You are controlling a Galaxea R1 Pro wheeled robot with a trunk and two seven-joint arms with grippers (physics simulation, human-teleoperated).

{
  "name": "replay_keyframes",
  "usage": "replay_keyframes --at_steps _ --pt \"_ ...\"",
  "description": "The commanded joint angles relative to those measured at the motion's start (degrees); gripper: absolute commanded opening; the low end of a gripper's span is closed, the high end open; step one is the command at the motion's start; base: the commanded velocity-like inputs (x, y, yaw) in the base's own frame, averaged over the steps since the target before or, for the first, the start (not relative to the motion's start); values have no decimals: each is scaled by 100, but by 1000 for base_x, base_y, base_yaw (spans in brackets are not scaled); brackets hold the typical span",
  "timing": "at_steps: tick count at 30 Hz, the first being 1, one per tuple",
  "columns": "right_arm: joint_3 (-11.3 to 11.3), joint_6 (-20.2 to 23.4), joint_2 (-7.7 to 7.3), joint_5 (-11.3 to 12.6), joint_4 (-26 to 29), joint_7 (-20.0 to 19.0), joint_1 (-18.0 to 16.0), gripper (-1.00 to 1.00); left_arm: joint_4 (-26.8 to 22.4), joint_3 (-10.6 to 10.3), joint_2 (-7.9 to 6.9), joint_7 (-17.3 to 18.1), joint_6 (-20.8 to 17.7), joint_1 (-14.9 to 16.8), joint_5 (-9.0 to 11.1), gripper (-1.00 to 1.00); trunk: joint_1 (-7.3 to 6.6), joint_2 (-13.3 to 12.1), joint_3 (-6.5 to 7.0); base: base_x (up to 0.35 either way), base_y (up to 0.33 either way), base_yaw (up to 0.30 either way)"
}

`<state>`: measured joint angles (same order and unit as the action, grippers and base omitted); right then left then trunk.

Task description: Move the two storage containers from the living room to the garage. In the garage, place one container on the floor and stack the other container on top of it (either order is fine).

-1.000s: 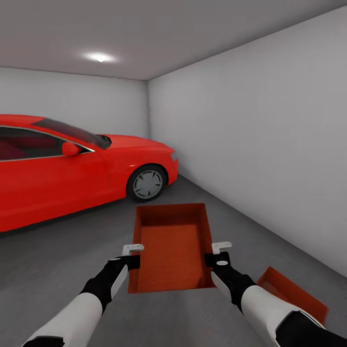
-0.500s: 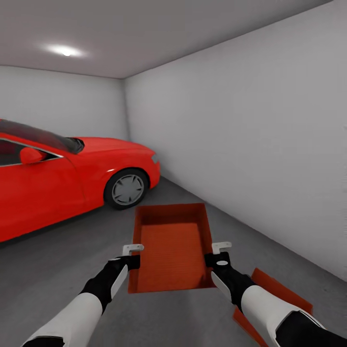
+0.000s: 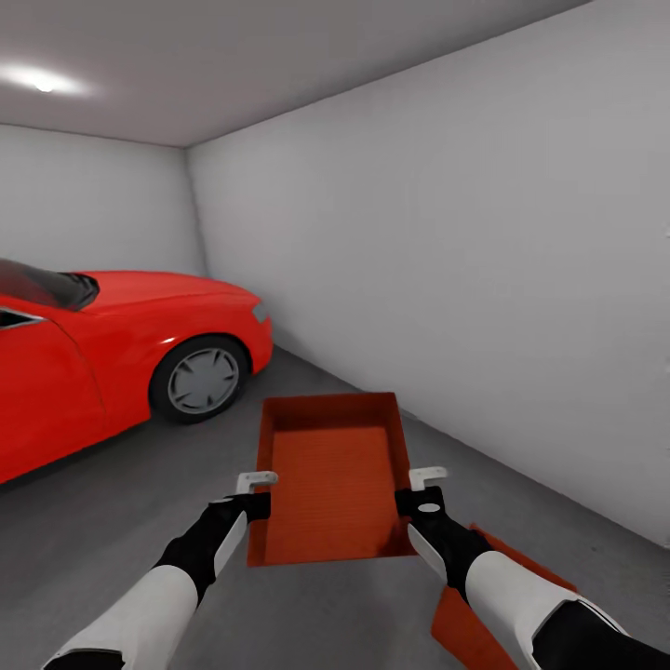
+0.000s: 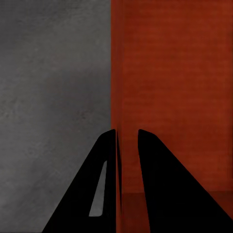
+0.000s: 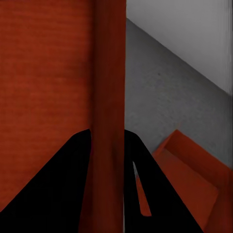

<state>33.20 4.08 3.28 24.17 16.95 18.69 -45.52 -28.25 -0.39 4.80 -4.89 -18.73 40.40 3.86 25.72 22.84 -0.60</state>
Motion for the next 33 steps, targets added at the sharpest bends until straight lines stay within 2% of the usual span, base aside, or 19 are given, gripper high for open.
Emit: replay_keyframes --at_steps 1,25,33 --pt "20 40 4 -17 10 47 -9 -100 -5 -104 3 -64 -34 -6 31 -100 6 7 -6 321 0 -249" --pt "20 40 4 -17 10 47 -9 -100 -38 -102 3 -60 -34 -6 28 -100 6 7 -6 318 0 -249" --pt "20 40 6 -17 10 47 -9 -100 -58 -102 3 -63 -34 -6 27 -100 6 7 -6 58 0 -249"
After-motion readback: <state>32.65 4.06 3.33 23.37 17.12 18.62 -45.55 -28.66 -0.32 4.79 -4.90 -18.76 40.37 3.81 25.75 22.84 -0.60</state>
